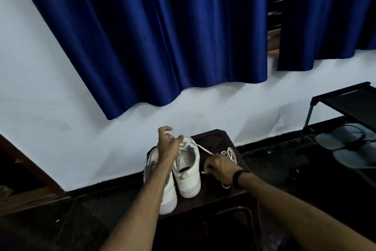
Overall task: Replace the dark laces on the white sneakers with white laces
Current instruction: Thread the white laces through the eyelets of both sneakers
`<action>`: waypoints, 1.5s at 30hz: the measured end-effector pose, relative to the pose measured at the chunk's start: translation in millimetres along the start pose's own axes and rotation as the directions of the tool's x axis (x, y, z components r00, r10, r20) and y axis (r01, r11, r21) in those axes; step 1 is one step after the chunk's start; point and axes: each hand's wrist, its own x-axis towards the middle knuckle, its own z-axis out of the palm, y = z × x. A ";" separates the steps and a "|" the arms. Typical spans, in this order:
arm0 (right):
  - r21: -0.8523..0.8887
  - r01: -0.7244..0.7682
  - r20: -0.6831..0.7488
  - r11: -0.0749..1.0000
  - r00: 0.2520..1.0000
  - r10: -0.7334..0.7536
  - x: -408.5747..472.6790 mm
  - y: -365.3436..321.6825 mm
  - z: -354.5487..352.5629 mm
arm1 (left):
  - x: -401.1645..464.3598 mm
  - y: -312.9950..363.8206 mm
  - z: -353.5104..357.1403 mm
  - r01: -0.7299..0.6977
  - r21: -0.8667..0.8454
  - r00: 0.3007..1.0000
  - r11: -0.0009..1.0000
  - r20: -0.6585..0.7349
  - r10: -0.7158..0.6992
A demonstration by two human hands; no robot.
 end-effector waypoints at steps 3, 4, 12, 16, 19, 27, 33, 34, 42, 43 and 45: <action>0.379 -0.133 -0.192 0.916 0.957 0.219 13.1 -4.4 -17.2 | 2.0 -1.7 3.8 -0.095 0.322 0.982 0.942 0.185 0.036; 0.408 -0.174 -0.178 0.896 0.948 0.265 19.8 -7.4 -24.7 | 1.9 -2.2 3.9 -0.143 0.464 0.972 0.874 0.234 0.035; 0.510 -0.328 -0.178 0.795 0.864 0.471 70.9 -8.1 -21.5 | 15.0 -0.1 18.9 -0.027 0.670 0.967 0.742 0.205 -0.150; 0.657 -0.316 -0.177 0.684 0.818 0.548 82.7 -3.1 -5.6 | 23.1 -4.6 22.7 0.106 0.602 0.966 0.792 0.128 -0.226; 0.689 -0.319 -0.187 0.650 0.788 0.586 88.4 4.5 6.3 | 28.3 -11.3 25.3 0.143 0.604 0.957 0.784 0.118 -0.265; 0.593 -0.275 -0.209 0.756 0.855 0.475 96.1 21.3 14.8 | 29.6 -8.4 38.8 0.335 0.305 0.916 0.891 0.115 -0.384; 0.499 -0.190 -0.238 0.845 0.908 0.345 91.6 21.0 14.0 | 18.1 -4.2 42.8 0.344 0.178 0.930 0.922 0.067 -0.360; 0.493 -0.184 -0.242 0.851 0.910 0.337 91.4 20.7 13.9 | 17.3 -3.9 42.6 0.342 0.162 0.933 0.926 0.063 -0.355; 0.453 -0.134 -0.268 0.881 0.922 0.278 89.5 19.2 11.6 | 21.6 -3.3 42.9 0.356 0.177 0.929 0.918 0.040 -0.368; 0.451 -0.131 -0.265 0.883 0.925 0.273 89.3 19.0 11.2 | 22.3 -4.5 42.8 0.353 0.187 0.930 0.917 0.039 -0.366; 0.446 -0.126 -0.264 0.886 0.927 0.265 88.4 18.6 10.8 | 24.6 -7.0 42.5 0.352 0.209 0.930 0.912 0.029 -0.365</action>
